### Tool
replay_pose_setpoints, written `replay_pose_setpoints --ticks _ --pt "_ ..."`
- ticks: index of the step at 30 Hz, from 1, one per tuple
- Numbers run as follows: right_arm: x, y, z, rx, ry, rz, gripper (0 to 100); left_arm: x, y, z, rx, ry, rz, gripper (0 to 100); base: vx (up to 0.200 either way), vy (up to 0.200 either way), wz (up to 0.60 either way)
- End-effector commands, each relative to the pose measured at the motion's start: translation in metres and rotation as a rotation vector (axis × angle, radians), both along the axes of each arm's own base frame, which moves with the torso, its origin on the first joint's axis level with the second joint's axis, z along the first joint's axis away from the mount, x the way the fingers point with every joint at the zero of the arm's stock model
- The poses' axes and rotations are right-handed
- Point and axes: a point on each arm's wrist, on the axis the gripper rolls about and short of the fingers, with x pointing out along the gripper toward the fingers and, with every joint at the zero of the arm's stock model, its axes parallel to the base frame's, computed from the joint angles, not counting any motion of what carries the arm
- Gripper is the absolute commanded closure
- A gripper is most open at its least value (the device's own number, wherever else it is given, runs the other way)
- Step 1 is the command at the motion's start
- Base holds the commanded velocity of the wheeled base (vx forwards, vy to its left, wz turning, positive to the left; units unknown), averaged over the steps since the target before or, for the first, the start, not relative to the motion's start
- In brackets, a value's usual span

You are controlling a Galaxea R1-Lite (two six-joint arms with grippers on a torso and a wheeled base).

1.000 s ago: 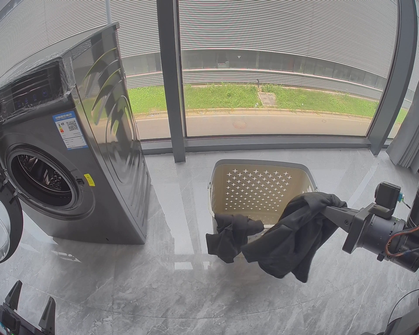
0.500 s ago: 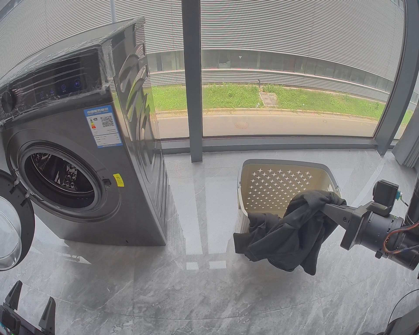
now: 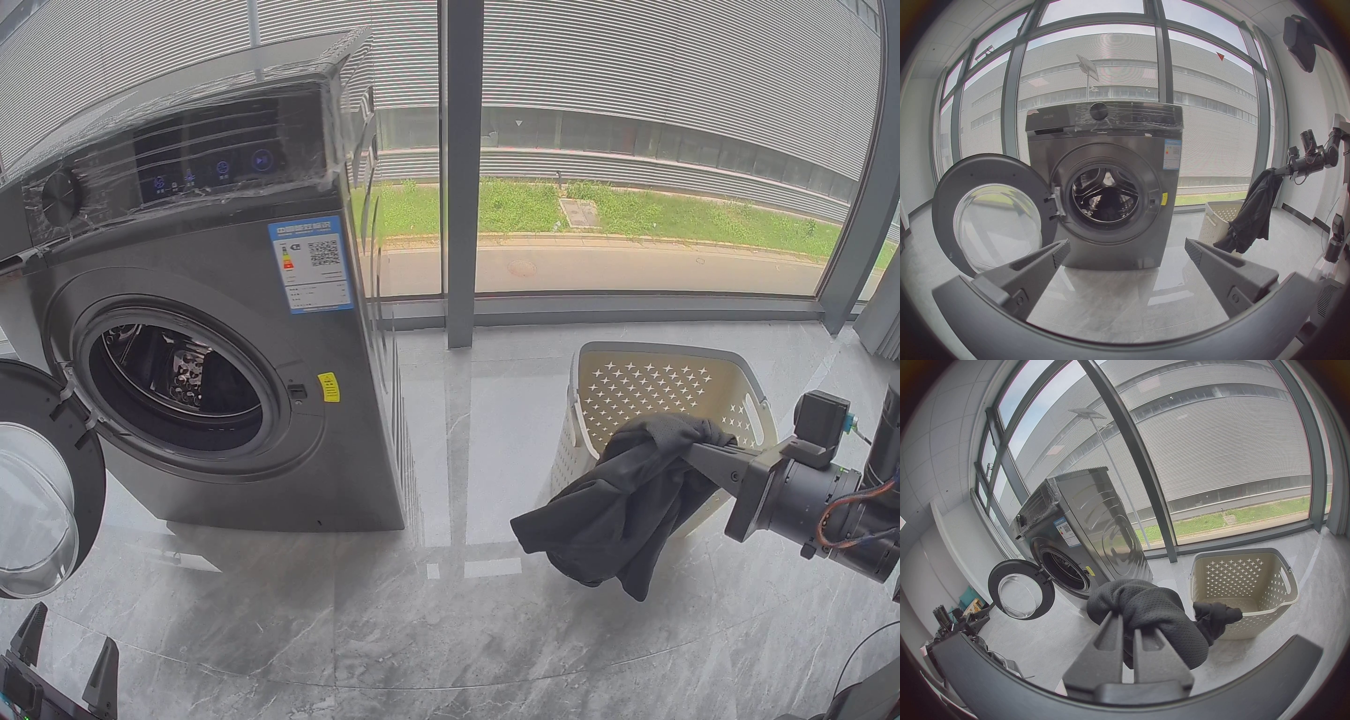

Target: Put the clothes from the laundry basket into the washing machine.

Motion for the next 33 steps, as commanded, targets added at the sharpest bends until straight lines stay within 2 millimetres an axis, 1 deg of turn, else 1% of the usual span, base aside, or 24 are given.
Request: replay_pose_setpoints --ticks 1,12,18,30,33 --pt "0.0021 0.0020 -0.0030 -0.009 0.012 0.001 100 0.0000 0.0001 -0.0052 0.000 0.000 0.004 0 0.000 0.200 0.00" --pt "0.0015 0.0024 -0.0064 -0.015 0.024 0.006 100 0.0000 0.0000 -0.0052 -0.002 0.000 0.001 0 0.000 0.200 0.00" --pt "0.0016 0.0028 -0.0067 -0.016 0.026 0.009 100 0.0000 0.0000 -0.0052 -0.005 0.000 0.001 0 0.000 0.000 0.00" --pt "0.0024 0.0012 -0.0064 -0.016 0.024 0.000 100 0.0000 0.0000 -0.0052 -0.008 0.000 0.001 0 -0.200 0.000 0.00" --pt "0.0021 0.0010 -0.0074 -0.020 0.027 0.000 100 0.0000 0.0000 -0.0052 -0.006 0.000 0.001 0 0.000 0.000 0.00"
